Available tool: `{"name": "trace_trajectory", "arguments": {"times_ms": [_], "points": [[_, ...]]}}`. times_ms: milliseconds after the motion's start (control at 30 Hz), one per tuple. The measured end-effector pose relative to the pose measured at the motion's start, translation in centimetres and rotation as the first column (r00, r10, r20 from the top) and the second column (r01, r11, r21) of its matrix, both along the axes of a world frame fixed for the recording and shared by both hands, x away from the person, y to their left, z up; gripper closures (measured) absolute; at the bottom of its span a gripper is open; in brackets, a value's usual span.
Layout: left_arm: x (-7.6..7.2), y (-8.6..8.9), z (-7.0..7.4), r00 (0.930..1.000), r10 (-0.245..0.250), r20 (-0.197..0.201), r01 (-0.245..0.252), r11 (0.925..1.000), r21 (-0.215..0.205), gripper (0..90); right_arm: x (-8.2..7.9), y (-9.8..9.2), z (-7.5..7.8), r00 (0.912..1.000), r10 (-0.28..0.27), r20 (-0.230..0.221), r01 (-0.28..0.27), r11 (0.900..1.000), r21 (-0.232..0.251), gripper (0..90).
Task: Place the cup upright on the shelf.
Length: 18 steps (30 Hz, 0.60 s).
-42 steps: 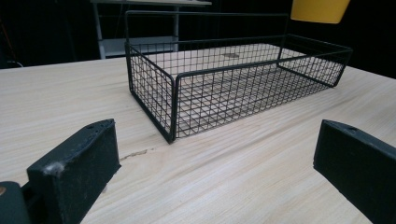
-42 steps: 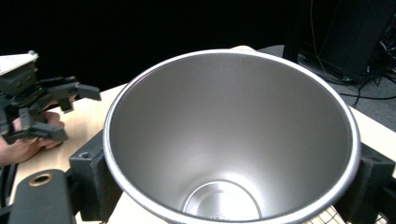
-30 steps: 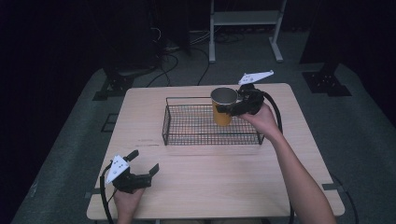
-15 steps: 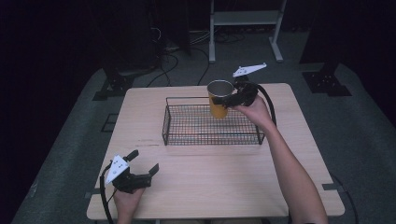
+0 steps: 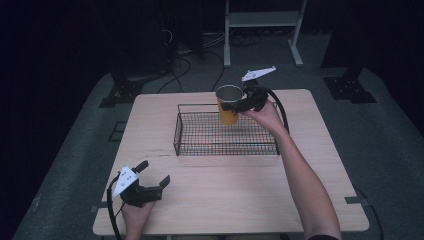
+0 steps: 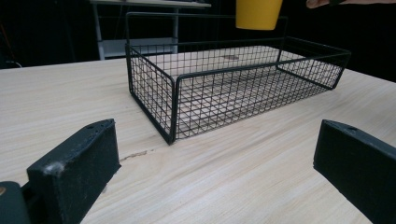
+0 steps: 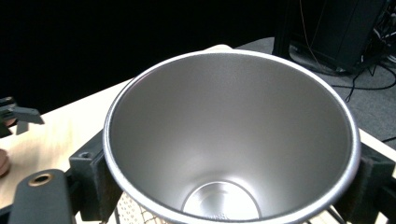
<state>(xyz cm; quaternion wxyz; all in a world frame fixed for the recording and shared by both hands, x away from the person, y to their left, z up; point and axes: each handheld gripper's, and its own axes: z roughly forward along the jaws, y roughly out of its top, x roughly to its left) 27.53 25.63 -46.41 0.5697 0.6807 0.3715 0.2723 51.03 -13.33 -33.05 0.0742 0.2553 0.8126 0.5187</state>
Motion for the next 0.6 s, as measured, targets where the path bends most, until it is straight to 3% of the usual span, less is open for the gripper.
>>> {"name": "trace_trajectory", "arguments": {"times_ms": [400,600], "points": [[0.0,0.1,0.0,1.0,0.0,-0.002,0.0,1.0,-0.006,0.0,1.9,1.4,-3.0,0.9984,0.007,-0.056,-0.009,0.999,-0.041,12.8],[0.0,0.1,0.0,1.0,0.0,0.0,0.0,1.0,-0.01,0.0,2.5,1.6,-4.1,0.9961,0.009,-0.087,-0.01,1.0,-0.017,12.8]]}}
